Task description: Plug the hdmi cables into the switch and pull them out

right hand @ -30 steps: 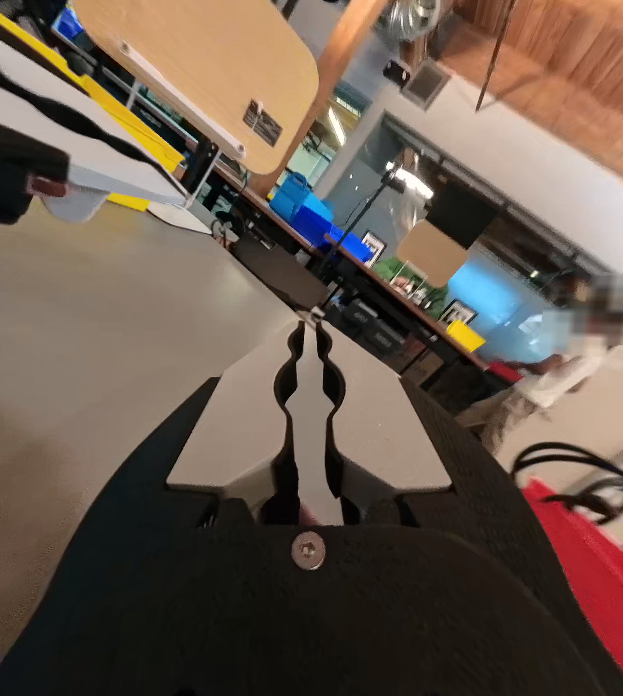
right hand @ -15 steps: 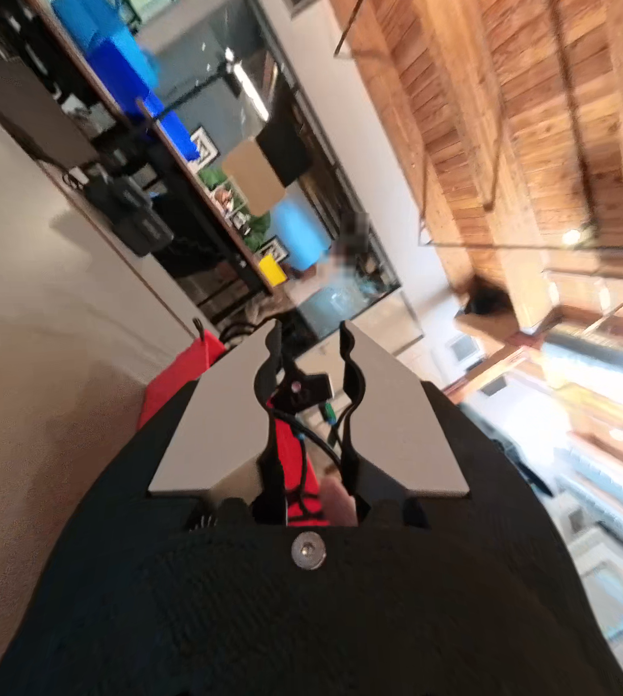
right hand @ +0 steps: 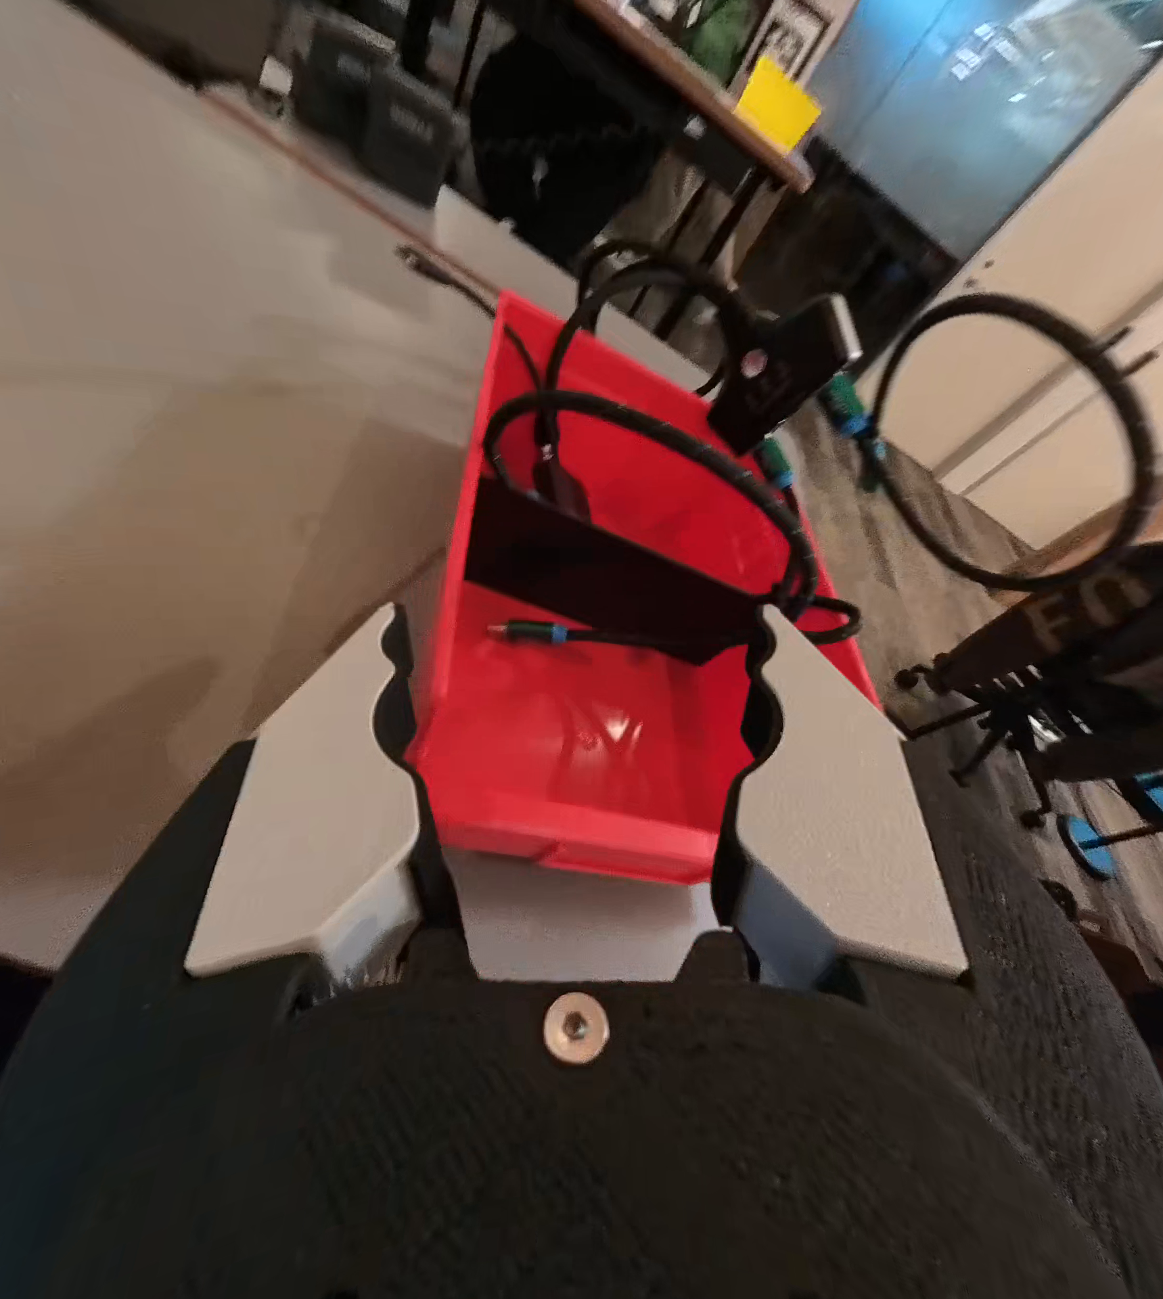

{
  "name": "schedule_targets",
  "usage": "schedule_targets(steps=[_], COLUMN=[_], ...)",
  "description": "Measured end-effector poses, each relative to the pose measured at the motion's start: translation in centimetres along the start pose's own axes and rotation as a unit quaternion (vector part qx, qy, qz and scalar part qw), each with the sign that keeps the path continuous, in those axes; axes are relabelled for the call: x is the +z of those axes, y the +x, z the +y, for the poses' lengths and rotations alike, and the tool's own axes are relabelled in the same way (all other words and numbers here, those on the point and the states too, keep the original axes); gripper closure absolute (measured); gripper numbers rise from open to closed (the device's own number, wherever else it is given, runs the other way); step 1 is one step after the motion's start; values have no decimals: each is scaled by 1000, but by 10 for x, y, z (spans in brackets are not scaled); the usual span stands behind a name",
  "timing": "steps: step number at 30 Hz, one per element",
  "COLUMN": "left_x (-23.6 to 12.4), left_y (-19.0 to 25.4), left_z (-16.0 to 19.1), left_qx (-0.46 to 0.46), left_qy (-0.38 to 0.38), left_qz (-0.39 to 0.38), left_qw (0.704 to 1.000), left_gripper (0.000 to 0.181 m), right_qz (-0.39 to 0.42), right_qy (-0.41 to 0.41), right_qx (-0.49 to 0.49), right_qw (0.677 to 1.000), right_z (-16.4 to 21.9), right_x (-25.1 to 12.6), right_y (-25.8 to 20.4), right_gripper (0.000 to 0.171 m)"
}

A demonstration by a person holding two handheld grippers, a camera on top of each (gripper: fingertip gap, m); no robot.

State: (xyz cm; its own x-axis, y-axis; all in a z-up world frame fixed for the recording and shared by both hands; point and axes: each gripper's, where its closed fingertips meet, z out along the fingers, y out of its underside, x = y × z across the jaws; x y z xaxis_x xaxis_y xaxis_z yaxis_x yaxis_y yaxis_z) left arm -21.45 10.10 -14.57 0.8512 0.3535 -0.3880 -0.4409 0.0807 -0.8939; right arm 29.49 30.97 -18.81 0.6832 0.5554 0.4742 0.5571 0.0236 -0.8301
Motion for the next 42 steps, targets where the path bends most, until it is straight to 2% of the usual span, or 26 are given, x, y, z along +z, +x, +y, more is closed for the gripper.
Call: schedule_targets(steps=[4,7,9,10,12,17,19,21,26,33,42], left_x=[1,13,25,30,38,45,44,45,39,20,-32], left_y=[-47,-70,-71,-69,-62,-57,-56,-51,-53,-49,-42], left_z=[28,56,82,94,113,138,152,152,149,145,131], left_qx=[33,34,9,-9,-27,-17,-15,-16,-6,4,17], left_qy=[-58,-114,-177,-208,-259,-301,-326,-306,-261,-240,-213], left_qz=[-70,-95,-82,-71,-42,-27,-24,-14,-28,0,66], left_qw=[995,988,981,976,965,953,945,952,965,971,975], left_gripper=[96,99,98,103,133,136,150,178,179,178,177], right_qz=[-35,-34,-14,-12,-20,-46,-55,-64,-73,-96,-123], right_qy=[-38,-67,-90,-96,-100,-136,-144,-150,-166,-158,-150], right_qx=[-20,-10,10,20,34,28,21,3,-22,-42,-51], right_qw=[998,997,996,995,994,989,988,987,983,982,980], right_z=[14,25,33,35,36,47,49,48,45,42,36], right_x=[8,16,24,27,32,43,47,51,56,56,54], right_y=[-17,-20,-16,-16,-21,-39,-45,-53,-67,-77,-89], right_gripper=[79,85,94,94,104,124,139,158,155,147,142])
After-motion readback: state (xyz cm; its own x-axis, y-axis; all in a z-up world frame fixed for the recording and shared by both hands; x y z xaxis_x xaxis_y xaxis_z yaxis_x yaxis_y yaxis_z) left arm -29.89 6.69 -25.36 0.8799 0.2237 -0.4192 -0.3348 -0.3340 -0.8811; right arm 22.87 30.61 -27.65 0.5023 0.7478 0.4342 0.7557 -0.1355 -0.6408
